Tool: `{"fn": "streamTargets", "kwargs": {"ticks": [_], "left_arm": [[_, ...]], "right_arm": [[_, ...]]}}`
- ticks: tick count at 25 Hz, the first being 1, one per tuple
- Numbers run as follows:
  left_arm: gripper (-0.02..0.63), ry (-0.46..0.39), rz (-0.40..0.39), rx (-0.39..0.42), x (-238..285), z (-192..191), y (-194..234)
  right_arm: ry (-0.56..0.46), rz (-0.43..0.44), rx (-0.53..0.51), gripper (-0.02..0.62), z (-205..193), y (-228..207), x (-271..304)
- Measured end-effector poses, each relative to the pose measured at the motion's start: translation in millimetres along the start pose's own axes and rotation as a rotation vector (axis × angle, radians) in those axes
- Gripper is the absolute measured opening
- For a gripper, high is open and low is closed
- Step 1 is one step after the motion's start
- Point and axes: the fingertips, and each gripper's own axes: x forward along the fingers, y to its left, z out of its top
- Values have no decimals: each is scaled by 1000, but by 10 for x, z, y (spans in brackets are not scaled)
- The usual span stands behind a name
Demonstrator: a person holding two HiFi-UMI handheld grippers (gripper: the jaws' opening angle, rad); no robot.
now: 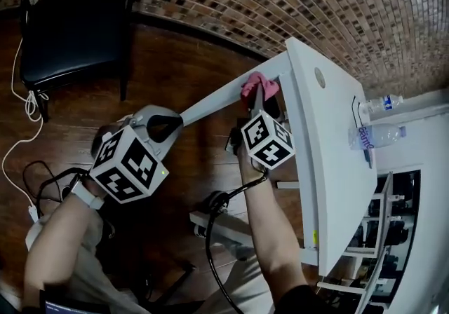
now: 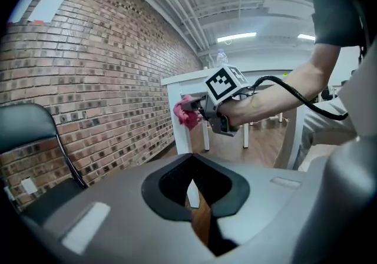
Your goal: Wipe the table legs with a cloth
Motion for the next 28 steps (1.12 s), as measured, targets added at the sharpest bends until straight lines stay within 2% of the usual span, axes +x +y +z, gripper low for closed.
{"fn": "streamTargets", "kwargs": {"ticks": [4, 7, 9, 15, 18, 22, 28], "left_arm": [[2, -29, 17, 6, -115, 63, 27], [2, -48, 25, 0, -135, 110, 57], [2, -61, 23, -4, -131, 150, 67], [2, -60, 11, 0, -76, 150, 49], [2, -61, 7, 5, -53, 153, 26], [2, -59, 5, 10, -42, 160, 5], [2, -52, 8, 11, -59, 126, 47]], "right_arm": [[-38, -32, 72, 106, 212, -20, -97], [-54, -81, 42, 106, 196, -44, -143], [-74, -122, 64, 106, 175, -88, -185], [-133, -213, 382, 106, 87, -285, -359], [-161, -259, 466, 106, 72, -412, -422], [-185, -266, 418, 106, 102, -418, -293], [-192, -209, 313, 104, 195, -221, -136]]}}
